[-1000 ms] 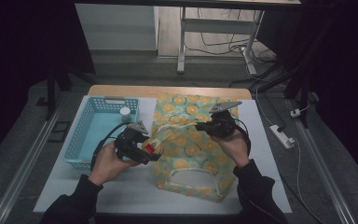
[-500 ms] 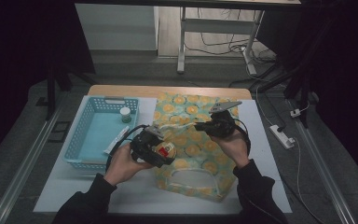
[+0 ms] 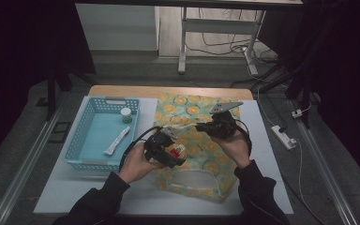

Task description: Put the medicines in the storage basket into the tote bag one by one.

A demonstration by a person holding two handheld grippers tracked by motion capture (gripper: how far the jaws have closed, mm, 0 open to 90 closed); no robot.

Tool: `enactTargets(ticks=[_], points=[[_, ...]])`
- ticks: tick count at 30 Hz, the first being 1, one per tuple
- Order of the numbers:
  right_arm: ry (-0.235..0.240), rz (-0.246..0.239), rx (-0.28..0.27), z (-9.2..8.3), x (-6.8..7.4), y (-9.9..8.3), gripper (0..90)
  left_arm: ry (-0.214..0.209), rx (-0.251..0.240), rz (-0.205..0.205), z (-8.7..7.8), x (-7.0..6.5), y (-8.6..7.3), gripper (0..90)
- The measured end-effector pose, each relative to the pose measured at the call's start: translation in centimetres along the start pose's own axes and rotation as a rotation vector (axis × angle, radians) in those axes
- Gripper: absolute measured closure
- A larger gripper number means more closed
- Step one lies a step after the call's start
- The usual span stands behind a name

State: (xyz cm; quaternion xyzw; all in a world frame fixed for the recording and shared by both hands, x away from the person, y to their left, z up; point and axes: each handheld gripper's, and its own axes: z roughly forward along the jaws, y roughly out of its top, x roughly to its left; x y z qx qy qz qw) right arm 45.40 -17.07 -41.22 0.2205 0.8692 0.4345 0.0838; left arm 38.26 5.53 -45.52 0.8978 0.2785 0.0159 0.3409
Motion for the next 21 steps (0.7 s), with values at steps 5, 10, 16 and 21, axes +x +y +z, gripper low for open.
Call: enactTargets(ticks=[5, 10, 16, 21], points=[[0.002, -0.001, 0.002, 0.1, 0.0, 0.0, 89.6, -0.018, 0.001, 0.009, 1.1, 0.0, 0.7, 20.2], [0.0, -0.003, 0.001, 0.1, 0.1, 0.1, 89.7, -0.028, 0.002, 0.014, 2.2, 0.1, 1.4, 20.2], [-0.001, -0.002, 0.002, 0.1, 0.2, 0.1, 89.7, -0.03, -0.005, -0.003, 3.4, 0.8, 2.0, 20.2], [0.0, -0.005, 0.005, 0.4, 0.3, 0.1, 89.7, -0.019, -0.013, -0.009, 4.0, 1.2, 2.4, 20.2]])
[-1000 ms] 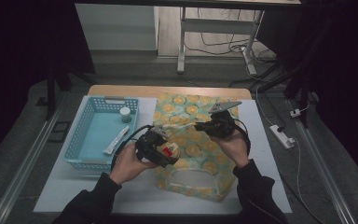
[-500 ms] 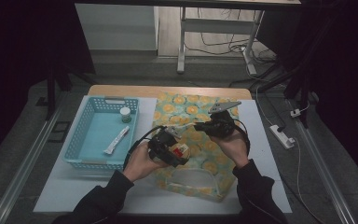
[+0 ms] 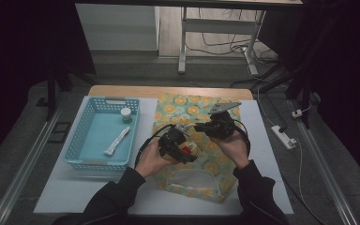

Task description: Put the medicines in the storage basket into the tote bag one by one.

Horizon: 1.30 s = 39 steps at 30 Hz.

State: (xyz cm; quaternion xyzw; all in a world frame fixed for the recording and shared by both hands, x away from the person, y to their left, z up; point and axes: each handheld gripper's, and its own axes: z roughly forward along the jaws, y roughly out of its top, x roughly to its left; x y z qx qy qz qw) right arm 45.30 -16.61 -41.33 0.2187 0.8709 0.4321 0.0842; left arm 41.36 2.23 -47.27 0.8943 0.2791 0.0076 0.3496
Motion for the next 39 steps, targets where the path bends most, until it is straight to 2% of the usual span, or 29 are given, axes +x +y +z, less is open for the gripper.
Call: enactTargets(ticks=[21, 30, 31, 32, 33, 36, 39], points=[[-0.008, 0.002, 0.032, 1.2, -0.2, -0.6, 89.7, 0.122, 0.042, -0.055, 3.0, 3.3, 0.5, 20.1], [-0.015, 0.009, 0.041, 1.8, -0.4, -0.8, 89.7, 0.153, 0.047, -0.045, 4.4, 4.1, 0.2, 20.1], [-0.014, 0.009, 0.042, 1.8, -0.4, -0.9, 89.7, 0.154, 0.061, -0.03, 4.4, 4.3, 0.2, 20.1], [-0.015, 0.009, 0.042, 1.8, -0.4, -0.9, 89.7, 0.16, 0.048, -0.044, 4.6, 4.3, 0.2, 20.1], [-0.016, 0.01, 0.043, 1.9, -0.4, -0.9, 89.7, 0.16, 0.066, -0.026, 4.6, 4.4, 0.2, 20.1], [-0.019, 0.011, 0.047, 2.0, -0.4, -1.0, 89.7, 0.16, 0.051, -0.044, 4.9, 4.6, 0.1, 20.1], [-0.019, 0.015, 0.047, 2.1, -0.6, -1.1, 89.7, 0.162, 0.055, -0.04, 5.1, 4.8, 0.0, 20.0]])
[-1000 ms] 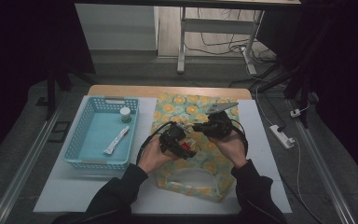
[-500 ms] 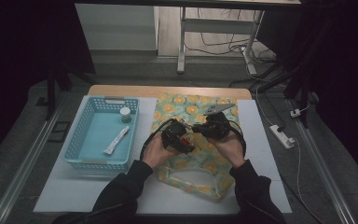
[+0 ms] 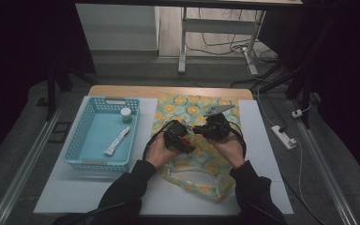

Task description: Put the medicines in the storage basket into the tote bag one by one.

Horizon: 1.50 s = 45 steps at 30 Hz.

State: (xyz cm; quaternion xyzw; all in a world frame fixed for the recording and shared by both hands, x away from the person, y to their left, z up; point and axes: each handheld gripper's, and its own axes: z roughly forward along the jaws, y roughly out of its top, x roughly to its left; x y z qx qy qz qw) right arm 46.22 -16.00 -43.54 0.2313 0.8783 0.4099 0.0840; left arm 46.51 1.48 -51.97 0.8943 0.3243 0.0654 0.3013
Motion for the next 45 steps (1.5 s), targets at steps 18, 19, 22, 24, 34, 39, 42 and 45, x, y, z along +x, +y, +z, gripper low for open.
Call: enactTargets(ticks=[18, 19, 22, 24, 34, 39, 42, 45], points=[[-0.003, 0.004, -0.012, -0.2, -0.2, -0.1, 89.7, -0.057, -0.088, -0.022, -2.3, -0.7, -0.2, 9.8], [-0.003, 0.003, -0.013, -0.3, -0.2, -0.1, 89.7, -0.056, -0.088, -0.022, -2.4, -0.8, -0.2, 8.9], [-0.001, 0.002, -0.013, -0.3, -0.1, -0.1, 89.7, -0.06, -0.093, -0.017, -3.0, -1.0, -0.2, 6.3], [-0.001, 0.0, -0.013, -0.4, -0.1, 0.0, 89.7, -0.068, -0.11, -0.023, -3.5, -1.1, -0.2, 3.9], [0.0, 0.004, -0.014, -0.5, -0.1, 0.0, 89.6, -0.148, -0.154, -0.038, -5.8, -1.1, -1.0, 0.0], [0.002, 0.0, -0.013, -0.4, -0.1, 0.0, 89.6, -0.166, -0.185, -0.043, -7.1, -0.9, -1.8, 0.0], [0.003, -0.001, -0.012, -0.4, -0.1, 0.0, 89.6, -0.161, -0.199, -0.049, -7.9, -0.8, -2.4, 0.0], [0.003, 0.0, -0.011, -0.4, -0.1, 0.0, 89.6, -0.157, -0.211, -0.053, -8.7, -0.5, -3.0, 0.0]])
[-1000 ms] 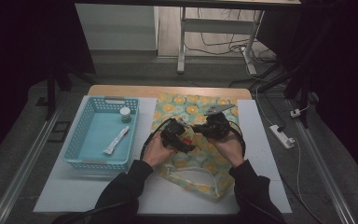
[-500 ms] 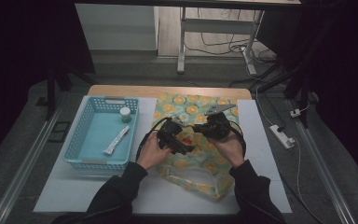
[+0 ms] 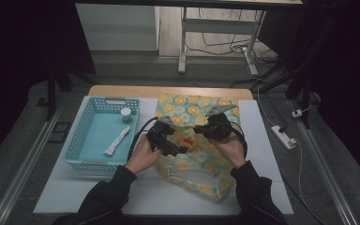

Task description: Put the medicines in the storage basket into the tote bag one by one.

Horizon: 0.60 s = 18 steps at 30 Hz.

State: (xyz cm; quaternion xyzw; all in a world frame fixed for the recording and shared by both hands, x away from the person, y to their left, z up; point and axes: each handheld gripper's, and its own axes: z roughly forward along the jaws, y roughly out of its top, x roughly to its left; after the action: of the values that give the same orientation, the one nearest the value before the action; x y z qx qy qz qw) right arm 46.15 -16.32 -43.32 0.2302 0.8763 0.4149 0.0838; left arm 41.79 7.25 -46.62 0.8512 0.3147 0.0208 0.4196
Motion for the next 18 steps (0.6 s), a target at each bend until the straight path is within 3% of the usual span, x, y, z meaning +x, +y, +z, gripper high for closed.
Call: enactTargets(ticks=[6, 14, 18], points=[[0.0, 0.002, 0.002, 0.0, 0.0, 0.0, 89.6, 0.026, -0.002, 0.003, -2.0, 0.4, -0.8, 0.0], [-0.001, 0.004, 0.002, 0.0, -0.1, -0.1, 89.6, 0.007, -0.012, -0.043, -3.9, 1.7, -2.2, 0.0], [-0.001, 0.003, 0.004, 0.0, -0.1, -0.1, 89.6, 0.026, -0.012, -0.054, -4.9, 1.9, -2.7, 0.0]])
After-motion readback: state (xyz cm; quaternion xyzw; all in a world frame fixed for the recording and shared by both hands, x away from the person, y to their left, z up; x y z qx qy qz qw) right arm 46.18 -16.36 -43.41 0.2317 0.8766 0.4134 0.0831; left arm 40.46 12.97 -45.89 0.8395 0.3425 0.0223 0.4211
